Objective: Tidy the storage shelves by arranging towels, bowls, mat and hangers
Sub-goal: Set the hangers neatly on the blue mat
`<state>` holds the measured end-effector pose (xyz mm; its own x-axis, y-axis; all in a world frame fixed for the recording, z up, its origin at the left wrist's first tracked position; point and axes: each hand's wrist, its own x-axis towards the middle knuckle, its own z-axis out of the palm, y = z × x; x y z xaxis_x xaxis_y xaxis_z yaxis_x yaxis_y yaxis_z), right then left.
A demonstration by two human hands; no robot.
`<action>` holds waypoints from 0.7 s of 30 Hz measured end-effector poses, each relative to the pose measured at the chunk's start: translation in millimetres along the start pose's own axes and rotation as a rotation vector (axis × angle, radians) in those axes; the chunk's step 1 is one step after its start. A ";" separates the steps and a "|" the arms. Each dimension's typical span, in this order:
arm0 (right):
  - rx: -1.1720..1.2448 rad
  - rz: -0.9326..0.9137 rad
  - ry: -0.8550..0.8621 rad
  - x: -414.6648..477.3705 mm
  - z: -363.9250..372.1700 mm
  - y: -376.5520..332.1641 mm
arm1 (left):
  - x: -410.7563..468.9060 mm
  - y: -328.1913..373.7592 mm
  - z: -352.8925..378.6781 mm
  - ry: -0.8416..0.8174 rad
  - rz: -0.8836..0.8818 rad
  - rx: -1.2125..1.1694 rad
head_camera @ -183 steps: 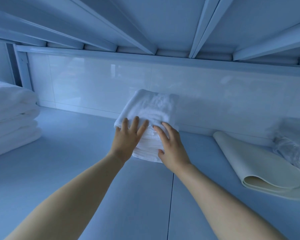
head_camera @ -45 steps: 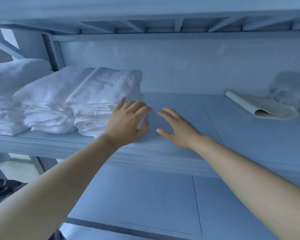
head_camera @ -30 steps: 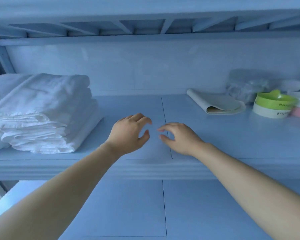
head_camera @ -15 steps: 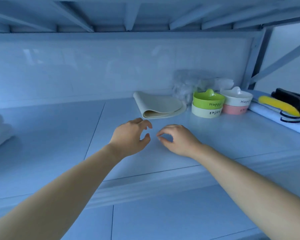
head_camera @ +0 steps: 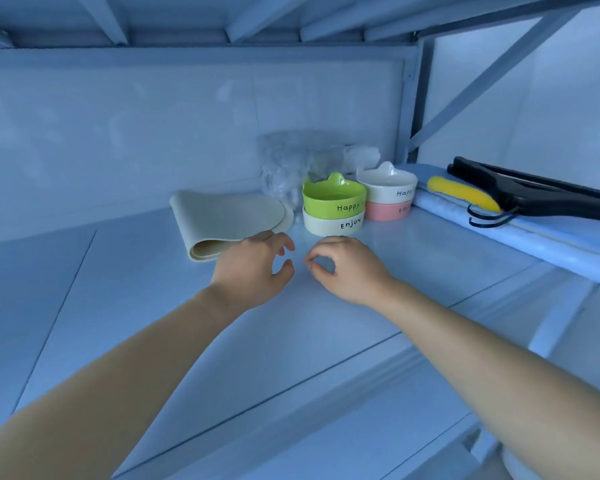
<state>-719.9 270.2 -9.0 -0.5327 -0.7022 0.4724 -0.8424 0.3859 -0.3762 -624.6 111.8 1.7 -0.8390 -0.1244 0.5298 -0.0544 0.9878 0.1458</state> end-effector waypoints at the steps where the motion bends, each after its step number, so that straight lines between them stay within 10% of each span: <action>1: -0.020 0.017 0.015 -0.3 -6.6 5.8 | 10.3 5.5 5.1 -0.001 0.013 -0.008; 21: -0.235 0.242 0.288 -97.0 -174.9 153.0 | 123.5 199.8 86.6 0.055 0.349 -0.258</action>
<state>-811.4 502.0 27.0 -0.6896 -0.3929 0.6083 -0.6689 0.6675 -0.3271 -786.0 302.0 23.9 -0.7526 0.2013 0.6269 0.3705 0.9166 0.1505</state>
